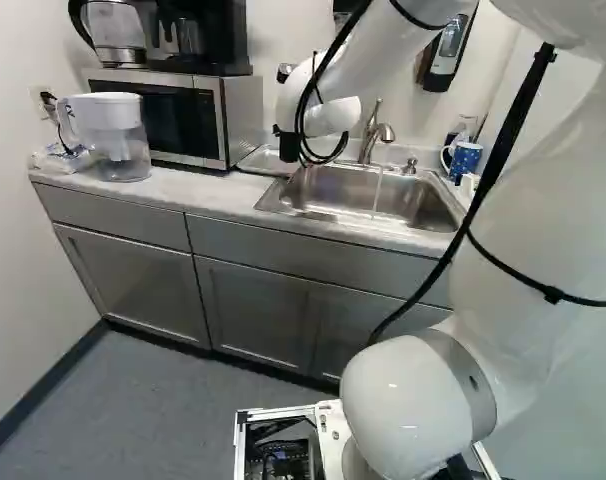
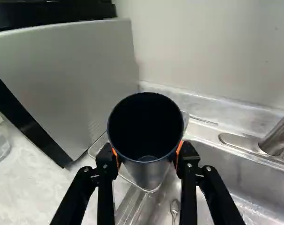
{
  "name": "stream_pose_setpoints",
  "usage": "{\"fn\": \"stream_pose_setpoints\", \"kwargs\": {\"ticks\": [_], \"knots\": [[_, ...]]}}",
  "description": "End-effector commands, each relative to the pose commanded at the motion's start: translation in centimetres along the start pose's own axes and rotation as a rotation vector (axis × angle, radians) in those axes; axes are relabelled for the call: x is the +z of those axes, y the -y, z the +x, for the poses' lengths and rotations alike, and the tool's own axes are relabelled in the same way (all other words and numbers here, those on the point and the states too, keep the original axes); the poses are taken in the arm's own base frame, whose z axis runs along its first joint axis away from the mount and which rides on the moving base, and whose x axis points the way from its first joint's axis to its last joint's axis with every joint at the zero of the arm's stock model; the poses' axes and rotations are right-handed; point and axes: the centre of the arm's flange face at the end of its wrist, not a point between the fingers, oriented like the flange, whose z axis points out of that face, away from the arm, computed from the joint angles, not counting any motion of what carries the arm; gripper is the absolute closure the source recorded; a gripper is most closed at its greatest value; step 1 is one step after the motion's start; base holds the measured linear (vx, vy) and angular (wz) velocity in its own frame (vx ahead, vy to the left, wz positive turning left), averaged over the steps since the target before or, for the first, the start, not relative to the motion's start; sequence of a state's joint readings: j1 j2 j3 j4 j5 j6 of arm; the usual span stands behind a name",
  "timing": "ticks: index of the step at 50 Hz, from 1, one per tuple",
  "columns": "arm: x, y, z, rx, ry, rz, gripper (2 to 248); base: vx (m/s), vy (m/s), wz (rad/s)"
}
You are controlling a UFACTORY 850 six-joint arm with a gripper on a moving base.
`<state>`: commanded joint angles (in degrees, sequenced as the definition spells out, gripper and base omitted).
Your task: Rinse the cup and place it in the tray
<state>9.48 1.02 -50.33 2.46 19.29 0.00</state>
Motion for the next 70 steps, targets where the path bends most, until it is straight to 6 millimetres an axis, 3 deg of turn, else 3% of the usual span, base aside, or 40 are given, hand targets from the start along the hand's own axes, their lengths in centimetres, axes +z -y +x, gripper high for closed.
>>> {"fn": "stream_pose_setpoints", "kwargs": {"ticks": [40,70], "knots": [[-1.2,-5.9,-0.3,0.04,-0.001,-0.112,125,0.0,0.0,0.0],[-2.3,-10.2,-4.4,0.083,0.126,-0.198,125,0.0,0.0,0.0]]}}
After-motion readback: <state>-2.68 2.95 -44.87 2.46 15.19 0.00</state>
